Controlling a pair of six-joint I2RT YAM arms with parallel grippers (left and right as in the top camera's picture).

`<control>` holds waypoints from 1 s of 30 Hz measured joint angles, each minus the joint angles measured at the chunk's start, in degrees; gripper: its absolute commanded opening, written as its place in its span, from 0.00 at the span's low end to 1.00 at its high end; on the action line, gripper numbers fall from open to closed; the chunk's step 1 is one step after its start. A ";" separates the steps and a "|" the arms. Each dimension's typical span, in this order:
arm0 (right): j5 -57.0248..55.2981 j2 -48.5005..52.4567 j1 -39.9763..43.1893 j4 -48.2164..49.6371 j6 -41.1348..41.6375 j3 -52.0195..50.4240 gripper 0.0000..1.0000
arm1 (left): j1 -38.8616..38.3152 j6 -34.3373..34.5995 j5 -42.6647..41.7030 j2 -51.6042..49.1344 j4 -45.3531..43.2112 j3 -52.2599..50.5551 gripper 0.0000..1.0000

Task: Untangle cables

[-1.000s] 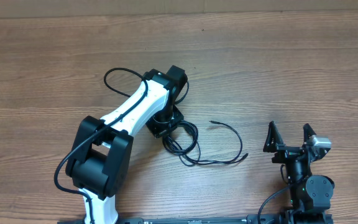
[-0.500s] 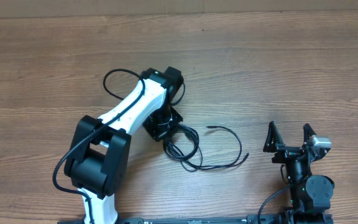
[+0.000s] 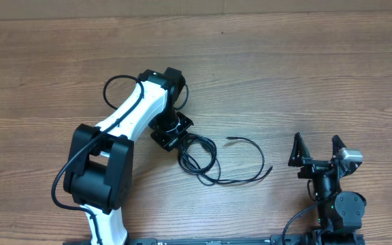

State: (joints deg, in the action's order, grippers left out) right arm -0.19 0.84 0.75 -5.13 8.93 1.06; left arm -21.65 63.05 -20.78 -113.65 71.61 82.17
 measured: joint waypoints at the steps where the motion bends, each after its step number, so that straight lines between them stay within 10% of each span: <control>1: 0.00 0.00 0.00 0.02 -0.04 0.00 1.00 | 0.00 0.00 0.04 0.00 0.00 0.00 0.04; 30: 0.02 0.00 0.00 -0.02 0.00 0.00 1.00 | 0.00 -6.32 -0.68 -0.02 7.96 3.15 0.04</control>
State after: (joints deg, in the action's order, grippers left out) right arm -0.16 0.84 0.75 -5.15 8.93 1.06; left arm -21.65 56.73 -21.45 -113.67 79.57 85.32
